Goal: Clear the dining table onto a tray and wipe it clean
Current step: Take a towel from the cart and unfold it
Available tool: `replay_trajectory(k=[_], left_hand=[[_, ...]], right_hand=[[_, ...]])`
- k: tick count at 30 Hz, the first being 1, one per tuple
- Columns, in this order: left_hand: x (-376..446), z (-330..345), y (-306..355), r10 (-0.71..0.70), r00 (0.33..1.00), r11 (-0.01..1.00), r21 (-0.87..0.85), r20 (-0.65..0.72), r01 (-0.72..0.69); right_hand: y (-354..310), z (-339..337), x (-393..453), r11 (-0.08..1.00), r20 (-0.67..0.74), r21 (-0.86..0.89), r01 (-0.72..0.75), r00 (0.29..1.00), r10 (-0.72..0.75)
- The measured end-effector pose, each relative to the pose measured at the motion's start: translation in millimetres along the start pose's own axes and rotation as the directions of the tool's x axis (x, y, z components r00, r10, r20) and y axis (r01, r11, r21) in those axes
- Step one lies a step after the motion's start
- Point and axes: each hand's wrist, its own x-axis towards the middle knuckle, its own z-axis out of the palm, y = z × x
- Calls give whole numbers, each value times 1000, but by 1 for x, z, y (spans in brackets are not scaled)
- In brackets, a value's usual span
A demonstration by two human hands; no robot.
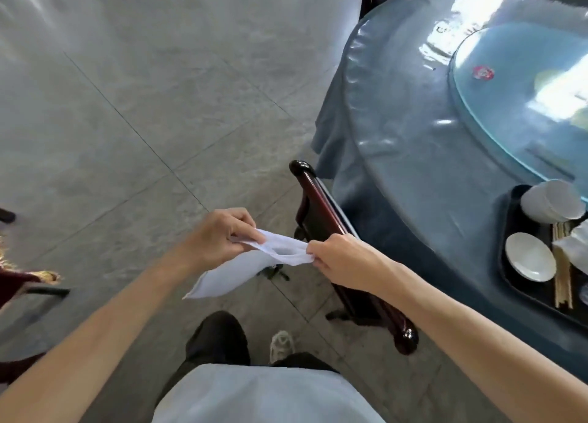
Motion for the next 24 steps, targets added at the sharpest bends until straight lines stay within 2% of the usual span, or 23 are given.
replay_trajectory(k=[2, 5, 8, 10, 15, 17, 19, 22, 24], left_hand=[[25, -29, -26, -24, 1000, 1000, -15, -8, 23], [70, -68, -67, -41, 999, 998, -51, -12, 41], [125, -101, -103, 35, 999, 998, -60, -9, -35], [169, -126, -120, 99, 995, 993, -69, 13, -98], [263, -183, -137, 347, 933, 938, -54, 93, -343], [300, -199, -137, 393, 916, 920, -48, 84, -390], [334, -211, -135, 421, 902, 907, -60, 97, -417], [376, -223, -130, 482, 865, 875, -121, 139, -468], [401, -227, -127, 494, 855, 865, -184, 157, -466]], right_hand=[[6, -17, 30, 998, -134, 54, -26, 990, 33], [15, -41, 75, 993, -340, 95, -74, 935, 102], [20, -65, 120, 983, -508, 153, -99, 846, 164], [23, -82, 150, 962, -587, 216, -164, 766, 263], [30, -122, 206, 863, -615, 417, -285, 610, 499], [34, -134, 222, 829, -610, 467, -306, 568, 553], [38, -144, 232, 800, -586, 505, -323, 552, 593], [46, -157, 238, 775, -554, 580, -251, 576, 601], [55, -166, 240, 770, -591, 607, -197, 536, 602]])
